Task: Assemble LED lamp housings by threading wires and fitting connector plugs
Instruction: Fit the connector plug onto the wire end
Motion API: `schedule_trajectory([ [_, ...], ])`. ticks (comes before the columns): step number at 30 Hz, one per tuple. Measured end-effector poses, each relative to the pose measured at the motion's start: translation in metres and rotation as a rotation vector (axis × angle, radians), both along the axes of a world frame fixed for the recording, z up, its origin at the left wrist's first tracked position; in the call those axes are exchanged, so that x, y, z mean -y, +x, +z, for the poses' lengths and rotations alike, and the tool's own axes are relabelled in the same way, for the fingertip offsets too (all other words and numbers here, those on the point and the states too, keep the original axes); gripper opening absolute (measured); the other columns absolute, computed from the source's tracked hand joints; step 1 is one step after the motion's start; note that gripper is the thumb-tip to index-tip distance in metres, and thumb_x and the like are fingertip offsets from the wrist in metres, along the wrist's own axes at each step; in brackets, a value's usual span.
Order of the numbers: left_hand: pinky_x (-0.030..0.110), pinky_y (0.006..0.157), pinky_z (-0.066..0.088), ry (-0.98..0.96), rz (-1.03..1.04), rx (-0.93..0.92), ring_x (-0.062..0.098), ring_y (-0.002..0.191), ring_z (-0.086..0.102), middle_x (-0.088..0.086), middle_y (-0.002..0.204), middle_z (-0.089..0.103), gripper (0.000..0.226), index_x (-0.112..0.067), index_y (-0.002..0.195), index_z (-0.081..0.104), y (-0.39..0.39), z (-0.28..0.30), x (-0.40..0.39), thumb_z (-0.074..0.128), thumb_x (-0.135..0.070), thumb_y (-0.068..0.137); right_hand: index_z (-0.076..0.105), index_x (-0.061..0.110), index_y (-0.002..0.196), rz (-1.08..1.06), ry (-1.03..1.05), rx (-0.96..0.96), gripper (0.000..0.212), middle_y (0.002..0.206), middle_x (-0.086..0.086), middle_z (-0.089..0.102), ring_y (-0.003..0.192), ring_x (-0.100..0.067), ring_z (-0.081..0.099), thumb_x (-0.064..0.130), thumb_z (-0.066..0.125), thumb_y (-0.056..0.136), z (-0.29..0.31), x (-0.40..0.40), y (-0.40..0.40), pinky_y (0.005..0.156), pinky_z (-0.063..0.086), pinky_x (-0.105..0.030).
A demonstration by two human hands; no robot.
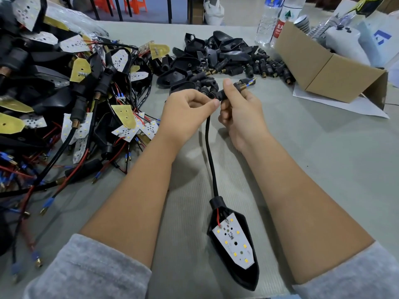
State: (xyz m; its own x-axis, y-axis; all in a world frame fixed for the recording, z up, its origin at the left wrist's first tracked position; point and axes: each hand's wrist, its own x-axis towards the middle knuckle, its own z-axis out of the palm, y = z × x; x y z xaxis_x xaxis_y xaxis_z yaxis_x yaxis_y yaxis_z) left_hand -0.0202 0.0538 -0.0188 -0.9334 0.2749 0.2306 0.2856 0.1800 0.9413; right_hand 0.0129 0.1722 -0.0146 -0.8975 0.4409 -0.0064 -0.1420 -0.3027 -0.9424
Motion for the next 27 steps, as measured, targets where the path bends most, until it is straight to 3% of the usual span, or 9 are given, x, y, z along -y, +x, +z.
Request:
schedule_trajectory([
  [8,0.012,0.053,0.042,-0.045,0.006,-0.007,0.001,0.054,0.055,0.001,0.064,0.064,0.008,-0.010,0.079,0.070,0.0004,0.0007,-0.0005,0.069,-0.008,0.087,0.055,0.013,0.094,0.028,-0.093,-0.034,0.015,0.057,-0.002,0.050,0.045,-0.012,0.043,0.026,0.052,0.100,0.0020,-0.0027,-0.0013,0.046,0.038,-0.022],
  [12,0.020,0.062,0.044,-0.013,-0.009,-0.018,0.008,0.061,0.052,0.000,0.065,0.060,0.012,-0.011,0.080,0.070,0.0006,0.0007,0.0002,0.068,-0.002,0.086,0.053,0.012,0.083,-0.014,0.029,-0.033,0.020,0.056,0.000,0.051,0.044,-0.012,0.042,0.026,0.058,0.098,0.0000,-0.0025,-0.0005,0.047,0.037,-0.022],
  [18,0.015,0.059,0.045,0.018,0.015,-0.032,-0.003,0.054,0.051,-0.006,0.063,0.061,0.017,-0.017,0.074,0.070,0.0007,0.0019,0.0013,0.071,-0.003,0.084,0.053,0.013,0.079,-0.048,0.162,-0.018,0.024,0.057,-0.001,0.048,0.043,-0.011,0.039,0.027,0.066,0.093,-0.0008,0.0011,-0.0013,0.043,0.032,-0.021],
  [25,0.012,0.056,0.044,-0.023,0.014,0.037,-0.001,0.060,0.060,-0.002,0.071,0.071,0.008,-0.017,0.083,0.073,0.0017,0.0019,-0.0006,0.069,-0.021,0.089,0.053,0.010,0.080,-0.076,0.042,-0.058,0.022,0.062,-0.002,0.048,0.048,-0.010,0.041,0.022,0.062,0.096,-0.0017,-0.0024,-0.0010,0.051,0.039,-0.022],
  [27,0.008,0.054,0.042,-0.021,0.001,0.055,-0.004,0.058,0.060,0.000,0.070,0.071,0.007,-0.014,0.085,0.073,0.0017,0.0017,-0.0004,0.068,-0.016,0.089,0.053,0.011,0.077,-0.070,0.001,-0.072,0.023,0.061,-0.001,0.047,0.049,-0.010,0.042,0.021,0.061,0.096,-0.0016,-0.0041,-0.0017,0.052,0.040,-0.022],
])
